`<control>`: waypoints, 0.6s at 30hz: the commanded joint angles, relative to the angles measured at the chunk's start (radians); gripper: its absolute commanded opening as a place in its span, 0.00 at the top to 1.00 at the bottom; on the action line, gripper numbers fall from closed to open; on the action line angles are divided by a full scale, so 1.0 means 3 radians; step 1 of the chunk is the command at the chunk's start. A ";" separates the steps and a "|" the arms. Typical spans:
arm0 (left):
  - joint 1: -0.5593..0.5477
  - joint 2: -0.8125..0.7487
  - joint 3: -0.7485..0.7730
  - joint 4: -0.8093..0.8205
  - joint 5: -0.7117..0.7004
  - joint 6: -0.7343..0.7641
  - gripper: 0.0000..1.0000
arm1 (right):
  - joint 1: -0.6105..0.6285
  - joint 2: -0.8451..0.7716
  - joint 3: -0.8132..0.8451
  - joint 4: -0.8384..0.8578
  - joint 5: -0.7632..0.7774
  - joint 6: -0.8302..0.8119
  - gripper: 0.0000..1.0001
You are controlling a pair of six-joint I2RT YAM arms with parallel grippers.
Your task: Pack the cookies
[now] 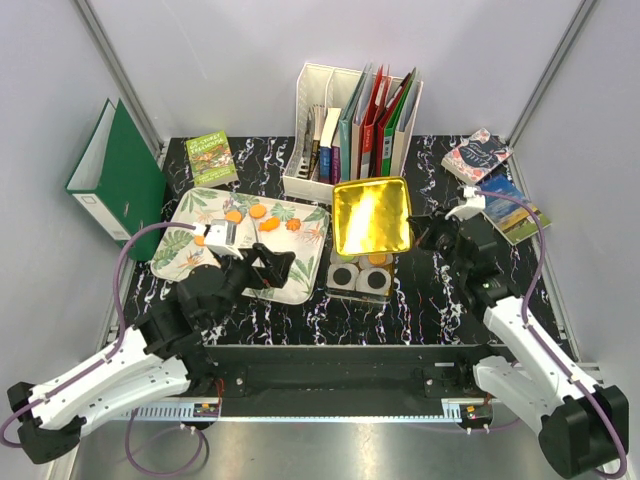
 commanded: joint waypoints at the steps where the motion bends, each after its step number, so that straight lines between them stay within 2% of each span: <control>1: 0.0001 -0.0028 0.0168 0.0044 -0.0218 0.0113 0.01 | 0.0065 -0.0224 -0.0102 0.0016 0.1449 -0.0541 1.00; 4: 0.0001 -0.0002 0.0173 0.0095 -0.0218 0.0118 0.01 | 0.0085 -0.0295 -0.0215 0.0184 0.1839 -0.0664 1.00; 7: 0.0001 0.0054 0.0198 0.0100 -0.0203 0.0093 0.01 | 0.0091 -0.0346 -0.0276 0.0272 0.1988 -0.0746 1.00; 13: 0.0001 0.0126 0.0203 0.0105 -0.0172 0.0083 0.01 | 0.0096 -0.0413 -0.0210 0.0063 0.1805 -0.0568 1.00; 15: 0.0001 0.0161 0.0198 0.0156 -0.0121 0.0113 0.01 | 0.0106 -0.0347 -0.0016 -0.0268 0.1718 -0.0404 1.00; 18: 0.0000 0.0253 0.0198 0.0218 -0.0055 0.0123 0.01 | 0.0101 -0.0153 0.0321 -0.0743 0.1203 -0.0138 1.00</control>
